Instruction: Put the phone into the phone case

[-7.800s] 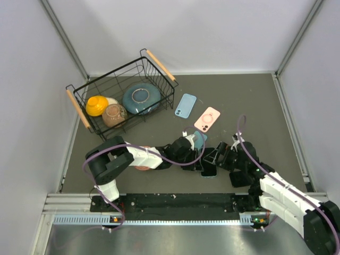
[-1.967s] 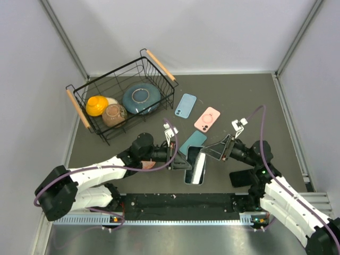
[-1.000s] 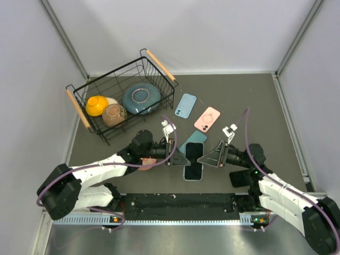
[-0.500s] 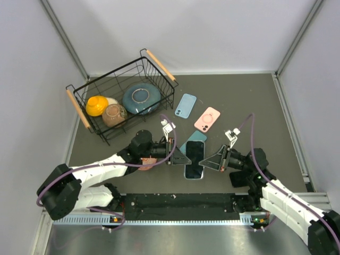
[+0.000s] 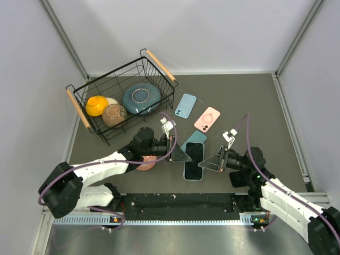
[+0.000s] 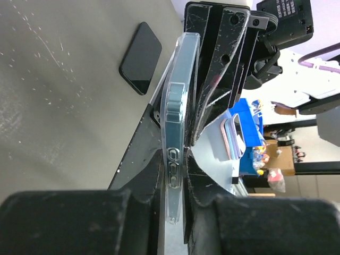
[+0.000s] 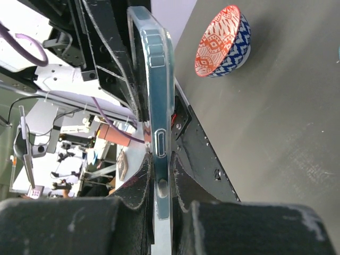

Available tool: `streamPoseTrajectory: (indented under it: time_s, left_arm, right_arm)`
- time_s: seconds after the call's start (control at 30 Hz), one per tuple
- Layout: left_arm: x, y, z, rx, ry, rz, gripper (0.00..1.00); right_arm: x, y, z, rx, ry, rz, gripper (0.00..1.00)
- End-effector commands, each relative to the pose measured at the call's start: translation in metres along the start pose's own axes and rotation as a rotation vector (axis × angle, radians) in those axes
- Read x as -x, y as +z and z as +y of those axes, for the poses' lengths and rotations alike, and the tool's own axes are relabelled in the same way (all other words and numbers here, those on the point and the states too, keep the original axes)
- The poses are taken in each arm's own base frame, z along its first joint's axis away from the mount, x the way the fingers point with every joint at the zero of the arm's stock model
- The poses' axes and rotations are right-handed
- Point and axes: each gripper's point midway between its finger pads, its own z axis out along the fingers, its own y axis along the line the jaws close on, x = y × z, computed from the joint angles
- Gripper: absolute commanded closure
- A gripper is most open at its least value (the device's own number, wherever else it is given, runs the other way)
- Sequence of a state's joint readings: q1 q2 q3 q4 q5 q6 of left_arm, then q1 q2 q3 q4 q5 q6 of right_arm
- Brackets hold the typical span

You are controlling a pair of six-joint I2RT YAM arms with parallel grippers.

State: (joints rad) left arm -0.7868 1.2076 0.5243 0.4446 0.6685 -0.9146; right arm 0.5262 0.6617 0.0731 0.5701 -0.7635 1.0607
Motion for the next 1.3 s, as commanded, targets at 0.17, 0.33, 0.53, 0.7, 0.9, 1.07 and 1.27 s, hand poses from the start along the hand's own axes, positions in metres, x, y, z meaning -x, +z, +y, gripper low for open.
streamPoseTrajectory:
  time_s: [0.17,0.33,0.53,0.7,0.9,1.07,1.27]
  left_arm:
    - [0.033,-0.002,0.006,0.134,0.113,-0.095,0.67]
    - [0.037,-0.010,0.011,0.192,0.124,-0.116,0.22]
    - [0.059,-0.036,0.014,0.322,0.181,-0.189,0.07]
    - [0.082,-0.062,0.008,0.463,0.307,-0.235,0.05]
    - [0.102,-0.095,0.004,0.641,0.374,-0.252,0.05]
    - [0.114,-0.114,-0.018,0.660,0.443,-0.267,0.04]
    - [0.123,-0.138,-0.016,0.769,0.515,-0.286,0.03]
  right_arm:
    - [0.025,0.008,0.017,0.003,-0.051,-0.065,1.00]
    - [0.037,0.009,0.003,-0.133,-0.027,-0.085,1.00]
    - [0.047,-0.018,-0.047,-0.480,0.054,-0.082,1.00]
    - [0.053,-0.045,-0.083,-0.719,0.103,-0.042,1.00]
    - [0.073,-0.050,-0.099,-0.806,0.104,0.004,1.00]
    - [0.086,-0.052,-0.121,-0.858,0.145,0.047,1.00]
    - [0.094,-0.067,-0.150,-0.906,0.211,0.079,0.94]
